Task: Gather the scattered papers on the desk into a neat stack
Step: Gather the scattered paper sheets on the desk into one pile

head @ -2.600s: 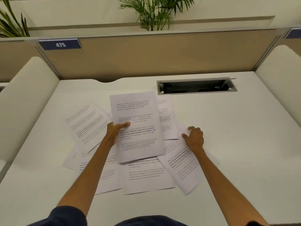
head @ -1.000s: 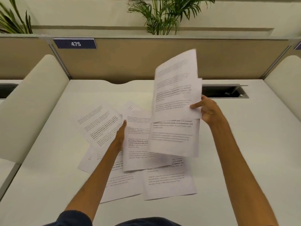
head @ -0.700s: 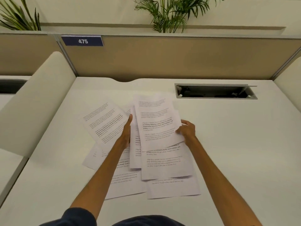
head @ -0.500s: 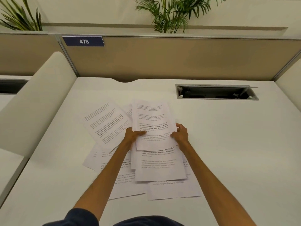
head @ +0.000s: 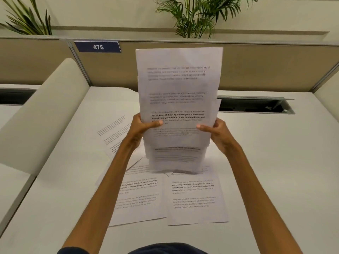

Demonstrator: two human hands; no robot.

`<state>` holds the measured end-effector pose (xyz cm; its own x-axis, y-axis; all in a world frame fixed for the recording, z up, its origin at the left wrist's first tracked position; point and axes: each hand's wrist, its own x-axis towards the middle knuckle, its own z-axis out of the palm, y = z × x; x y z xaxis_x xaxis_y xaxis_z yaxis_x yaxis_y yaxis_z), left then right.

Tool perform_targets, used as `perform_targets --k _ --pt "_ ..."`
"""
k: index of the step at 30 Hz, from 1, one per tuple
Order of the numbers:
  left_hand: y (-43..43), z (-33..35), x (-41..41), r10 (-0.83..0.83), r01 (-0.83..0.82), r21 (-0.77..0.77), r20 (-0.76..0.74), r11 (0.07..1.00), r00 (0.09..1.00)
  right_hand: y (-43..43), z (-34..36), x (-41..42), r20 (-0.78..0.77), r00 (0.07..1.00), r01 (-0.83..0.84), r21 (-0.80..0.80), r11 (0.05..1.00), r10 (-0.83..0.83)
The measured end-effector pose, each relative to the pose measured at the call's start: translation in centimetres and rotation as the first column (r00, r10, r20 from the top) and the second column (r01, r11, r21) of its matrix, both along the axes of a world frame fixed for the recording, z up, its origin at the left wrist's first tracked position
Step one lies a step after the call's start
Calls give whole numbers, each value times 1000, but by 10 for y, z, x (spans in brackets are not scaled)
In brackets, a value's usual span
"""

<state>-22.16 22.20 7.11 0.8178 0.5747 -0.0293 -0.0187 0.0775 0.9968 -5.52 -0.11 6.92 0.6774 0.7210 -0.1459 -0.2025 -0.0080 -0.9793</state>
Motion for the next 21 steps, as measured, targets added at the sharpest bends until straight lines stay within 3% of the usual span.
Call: perform_targets --k 4,9,14,21 --pt "-9 8 3 78 -79 1 78 997 994 0 7 -9 119 993 -11 -32 999 15" --pt "-23 4 5 74 -76 41 41 996 996 -1 -3 -22 97 995 42 -28 999 -39" --pt "-34 -14 -1 74 -73 -23 41 997 996 -8 -33 -36 47 994 100 -61 993 -97" --pt "-41 -59 -13 53 -60 -63 -112 996 992 -2 -44 -51 52 997 61 -203 977 -52"
